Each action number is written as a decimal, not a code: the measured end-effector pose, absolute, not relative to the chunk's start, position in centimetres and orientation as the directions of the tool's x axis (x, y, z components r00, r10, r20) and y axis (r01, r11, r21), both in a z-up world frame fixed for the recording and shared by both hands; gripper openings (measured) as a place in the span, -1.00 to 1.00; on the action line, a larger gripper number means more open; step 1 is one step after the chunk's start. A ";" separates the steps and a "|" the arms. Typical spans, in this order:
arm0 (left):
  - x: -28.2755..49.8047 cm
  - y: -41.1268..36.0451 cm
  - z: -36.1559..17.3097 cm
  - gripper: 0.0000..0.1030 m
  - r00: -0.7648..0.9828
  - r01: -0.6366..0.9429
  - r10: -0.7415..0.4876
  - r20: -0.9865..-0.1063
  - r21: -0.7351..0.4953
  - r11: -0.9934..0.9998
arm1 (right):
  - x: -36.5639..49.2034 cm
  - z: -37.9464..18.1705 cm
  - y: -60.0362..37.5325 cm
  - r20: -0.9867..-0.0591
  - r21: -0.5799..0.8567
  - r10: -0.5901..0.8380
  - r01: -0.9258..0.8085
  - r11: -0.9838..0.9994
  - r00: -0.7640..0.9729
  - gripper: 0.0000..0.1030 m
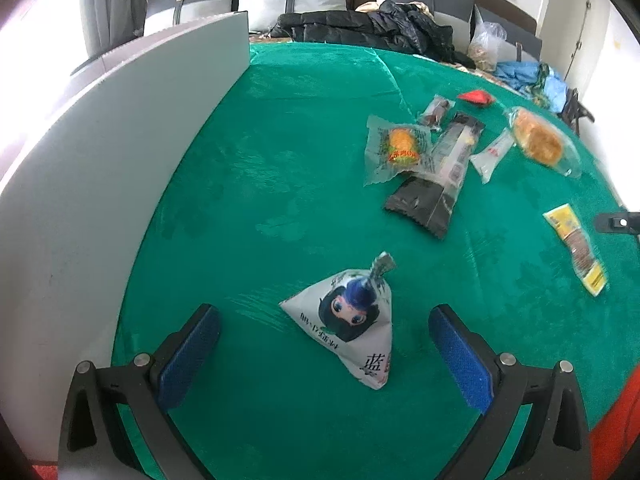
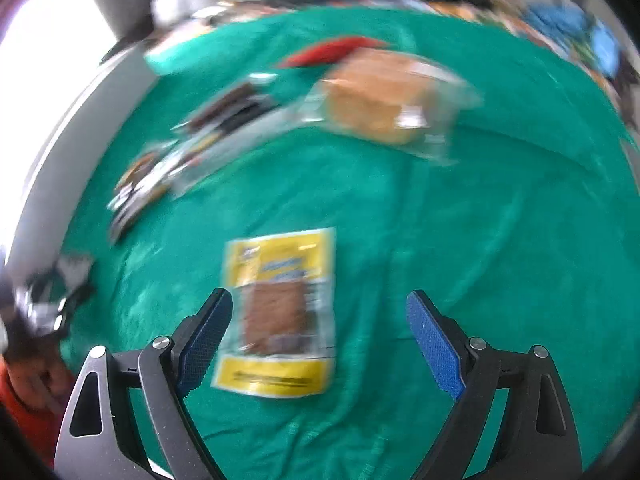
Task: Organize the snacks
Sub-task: 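Grasp the clear orange-pastry packet with the right tool while the left holds the bag, then carry both snacks over the white box and open both tools to drop them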
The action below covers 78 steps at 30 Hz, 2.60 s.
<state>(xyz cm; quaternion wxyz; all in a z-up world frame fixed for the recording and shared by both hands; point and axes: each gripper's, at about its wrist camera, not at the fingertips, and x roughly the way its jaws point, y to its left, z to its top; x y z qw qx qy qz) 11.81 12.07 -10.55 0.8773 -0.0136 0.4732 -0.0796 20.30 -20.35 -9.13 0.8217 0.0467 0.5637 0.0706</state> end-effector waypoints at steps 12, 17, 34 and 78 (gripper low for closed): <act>11.6 12.6 -10.0 -0.08 0.549 0.122 -0.129 -0.826 -0.073 0.990 | 21.1 -11.5 -13.3 -0.985 -0.007 0.028 -0.199 0.980 0.172 0.06; 11.3 13.6 -9.2 -0.08 0.554 0.113 -0.206 -0.807 -0.173 0.978 | 21.1 -9.0 -15.1 -0.984 0.034 0.060 -0.152 0.988 0.165 -0.98; 11.3 14.3 -9.5 -0.08 0.556 0.085 -0.231 -0.798 -0.222 0.971 | 15.1 -7.7 -5.4 -0.890 -0.356 -0.046 -0.628 0.692 0.454 0.37; 11.0 39.5 3.7 0.80 0.622 -0.370 0.171 -0.764 -0.095 0.924 | 25.3 8.5 19.2 -0.720 0.476 0.660 -0.541 0.694 0.214 0.25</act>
